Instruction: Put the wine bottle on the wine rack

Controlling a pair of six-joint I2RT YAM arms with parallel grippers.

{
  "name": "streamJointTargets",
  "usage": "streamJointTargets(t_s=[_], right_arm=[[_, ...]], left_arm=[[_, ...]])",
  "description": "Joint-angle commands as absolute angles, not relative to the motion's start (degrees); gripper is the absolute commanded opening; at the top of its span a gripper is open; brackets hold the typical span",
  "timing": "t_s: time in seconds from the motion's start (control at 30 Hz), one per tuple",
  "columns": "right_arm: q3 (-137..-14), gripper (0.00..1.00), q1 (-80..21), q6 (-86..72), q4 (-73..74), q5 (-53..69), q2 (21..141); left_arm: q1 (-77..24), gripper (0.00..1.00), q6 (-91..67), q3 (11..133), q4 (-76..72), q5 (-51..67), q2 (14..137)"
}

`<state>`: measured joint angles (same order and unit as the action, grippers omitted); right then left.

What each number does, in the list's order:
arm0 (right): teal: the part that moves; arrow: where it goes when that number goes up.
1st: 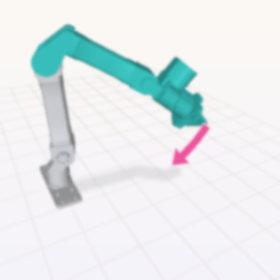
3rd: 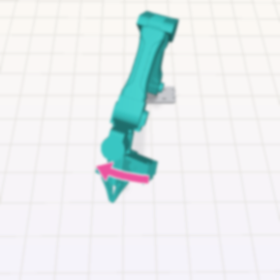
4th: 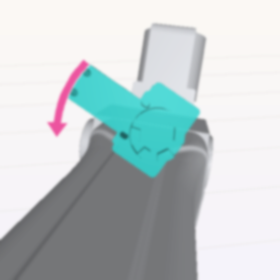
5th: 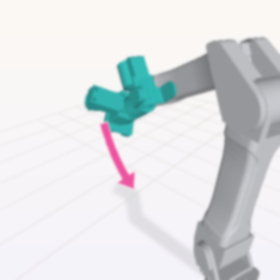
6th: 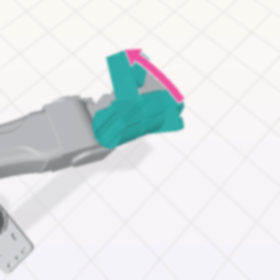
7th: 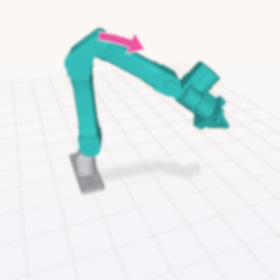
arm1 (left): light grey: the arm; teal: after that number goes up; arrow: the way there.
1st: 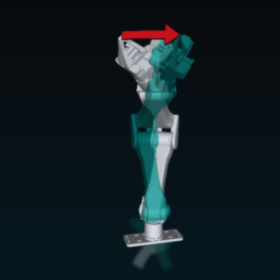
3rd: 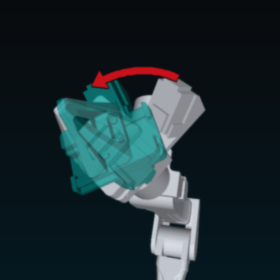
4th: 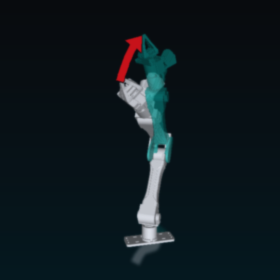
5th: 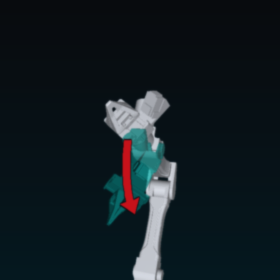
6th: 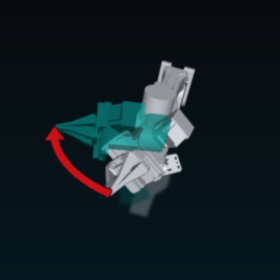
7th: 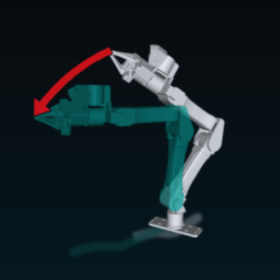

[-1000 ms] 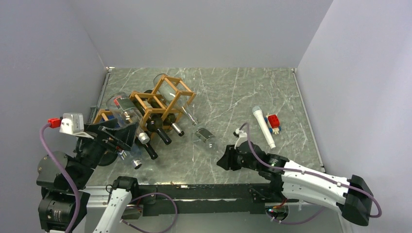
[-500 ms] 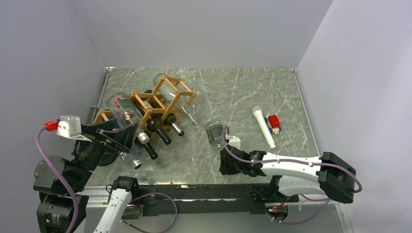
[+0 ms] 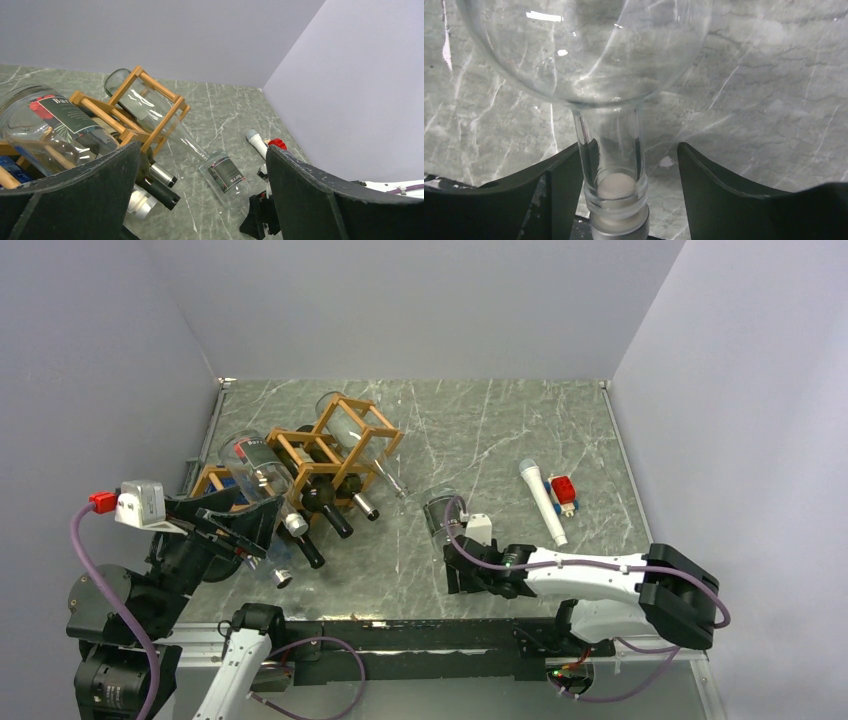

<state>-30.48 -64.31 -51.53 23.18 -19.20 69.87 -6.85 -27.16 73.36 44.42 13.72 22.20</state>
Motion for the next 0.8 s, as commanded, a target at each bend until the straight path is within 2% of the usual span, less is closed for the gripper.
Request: streamJointTargets(t_s=[0.0,0.4,0.63,0.7,0.77], right_arm=[[-33.82,0.70,-64.07,-49.09,24.60,-23.80,73.36],[-40.69,0.59,-64.07,-47.20,25.54,-28.50,81.90],[-40.03,0.42,-64.25,-49.62,25.14,-32.88,82.95],[-39.40,0.29,-64.25,-49.66,24.27,-33.08,82.66],[-39.20,0.08,-64.40,-49.61,24.08,-33.49,82.34]], left_arm=[[-6.94,0.99,-26.81,74.44,43.61,13.69,20.97],[-6.94,0.99,-26.59,74.71,44.01,12.74,20.26],[-6.94,0.99,-26.46,74.58,44.01,12.49,20.13],[-6.94,0.99,-26.37,74.54,44.07,12.32,20.18],[-6.94,0.99,-26.37,74.60,43.99,12.37,20.17]])
